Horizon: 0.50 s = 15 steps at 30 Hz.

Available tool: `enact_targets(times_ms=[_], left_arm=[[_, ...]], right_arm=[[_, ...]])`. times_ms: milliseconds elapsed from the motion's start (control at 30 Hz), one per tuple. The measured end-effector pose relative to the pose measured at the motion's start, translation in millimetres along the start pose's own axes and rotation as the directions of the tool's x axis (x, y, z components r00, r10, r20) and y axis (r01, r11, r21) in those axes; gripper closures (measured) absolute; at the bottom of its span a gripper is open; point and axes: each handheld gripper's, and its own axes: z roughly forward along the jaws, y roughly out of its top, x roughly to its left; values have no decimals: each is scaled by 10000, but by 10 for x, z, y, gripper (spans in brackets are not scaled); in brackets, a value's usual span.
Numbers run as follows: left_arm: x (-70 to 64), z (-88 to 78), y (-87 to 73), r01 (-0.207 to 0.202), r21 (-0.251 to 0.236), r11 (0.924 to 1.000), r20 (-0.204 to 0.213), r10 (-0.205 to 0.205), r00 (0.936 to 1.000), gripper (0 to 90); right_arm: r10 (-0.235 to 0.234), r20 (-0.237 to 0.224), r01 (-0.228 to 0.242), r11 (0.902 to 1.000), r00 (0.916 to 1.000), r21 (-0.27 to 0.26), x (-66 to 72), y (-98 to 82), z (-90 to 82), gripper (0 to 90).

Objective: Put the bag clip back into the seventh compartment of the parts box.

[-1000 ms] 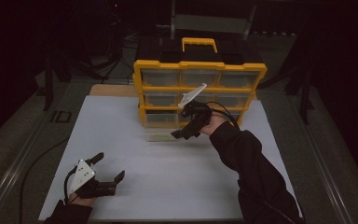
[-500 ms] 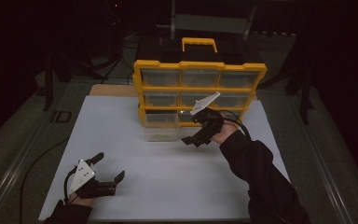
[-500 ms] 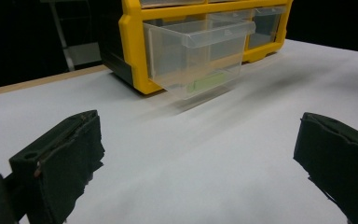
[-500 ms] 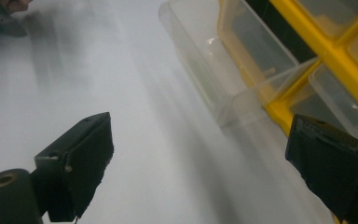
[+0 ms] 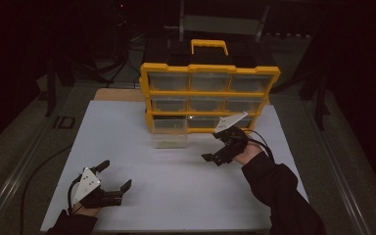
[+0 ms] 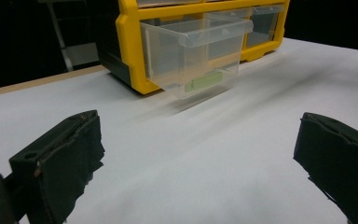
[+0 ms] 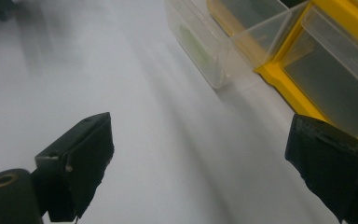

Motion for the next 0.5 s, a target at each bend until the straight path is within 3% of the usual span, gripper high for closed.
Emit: enact_targets(times_ms=[500], left_arm=[[-7,1,0,4,15,10000,46,-4,10000,10]], right_arm=[[537,463,-524,9982,9975,-292,26,-374,-78,91]])
